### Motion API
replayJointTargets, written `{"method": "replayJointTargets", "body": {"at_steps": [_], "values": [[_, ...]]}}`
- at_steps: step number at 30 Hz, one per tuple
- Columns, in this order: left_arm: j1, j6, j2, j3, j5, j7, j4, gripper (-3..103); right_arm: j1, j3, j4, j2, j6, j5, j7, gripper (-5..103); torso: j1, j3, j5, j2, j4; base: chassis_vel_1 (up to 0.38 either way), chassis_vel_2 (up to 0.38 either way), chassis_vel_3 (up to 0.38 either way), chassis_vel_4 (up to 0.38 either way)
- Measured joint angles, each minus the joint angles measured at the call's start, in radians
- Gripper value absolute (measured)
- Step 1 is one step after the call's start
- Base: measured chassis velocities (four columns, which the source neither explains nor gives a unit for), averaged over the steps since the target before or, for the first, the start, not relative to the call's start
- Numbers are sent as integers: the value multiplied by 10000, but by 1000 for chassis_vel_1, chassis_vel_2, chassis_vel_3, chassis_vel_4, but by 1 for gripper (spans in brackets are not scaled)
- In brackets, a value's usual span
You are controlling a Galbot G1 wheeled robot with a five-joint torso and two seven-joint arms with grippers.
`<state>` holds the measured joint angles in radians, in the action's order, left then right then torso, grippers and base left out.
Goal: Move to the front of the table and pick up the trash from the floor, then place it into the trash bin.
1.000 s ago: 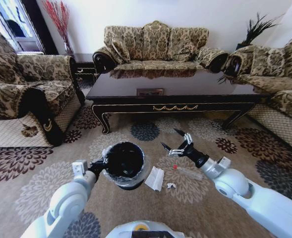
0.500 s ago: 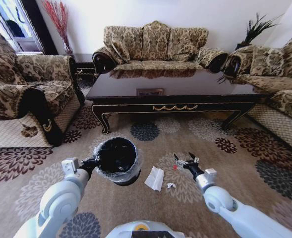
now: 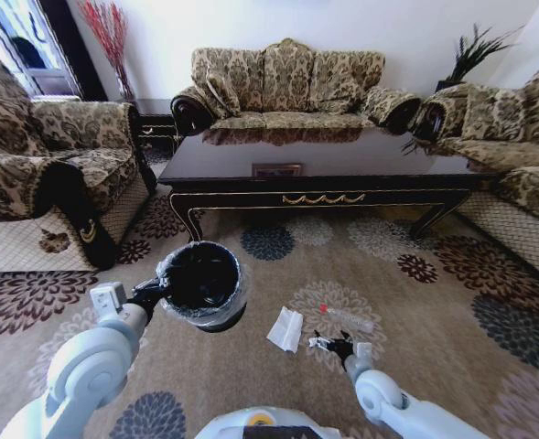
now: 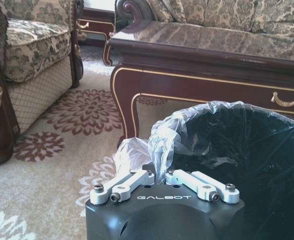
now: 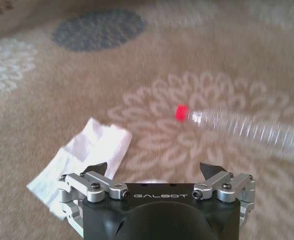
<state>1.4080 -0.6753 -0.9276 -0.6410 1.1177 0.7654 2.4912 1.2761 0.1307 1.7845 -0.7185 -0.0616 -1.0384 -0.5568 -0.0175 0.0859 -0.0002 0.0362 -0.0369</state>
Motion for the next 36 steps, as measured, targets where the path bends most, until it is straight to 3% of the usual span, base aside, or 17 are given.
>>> {"method": "replayJointTargets", "body": {"at_steps": [8,14,27,36], "values": [[129,-40,-59,46,-57,86,96,4,-715,490,-385,-934,-168,-1475,-690,100,0,0,0,0,1,0,0,0,0],[145,-58,-52,64,-71,121,97,4,-1526,915,-1358,-1603,-160,-1304,-1615,100,0,0,3,-1,1,0,0,0,0],[162,-62,19,84,-136,201,97,4,-2205,598,-2965,-2602,65,-1676,-2289,100,0,1,1,0,1,0,0,0,0],[160,-62,81,72,-139,246,97,4,-2173,703,-3258,-2882,-121,-1143,-2814,100,0,0,1,0,0,0,0,0,0]]}}
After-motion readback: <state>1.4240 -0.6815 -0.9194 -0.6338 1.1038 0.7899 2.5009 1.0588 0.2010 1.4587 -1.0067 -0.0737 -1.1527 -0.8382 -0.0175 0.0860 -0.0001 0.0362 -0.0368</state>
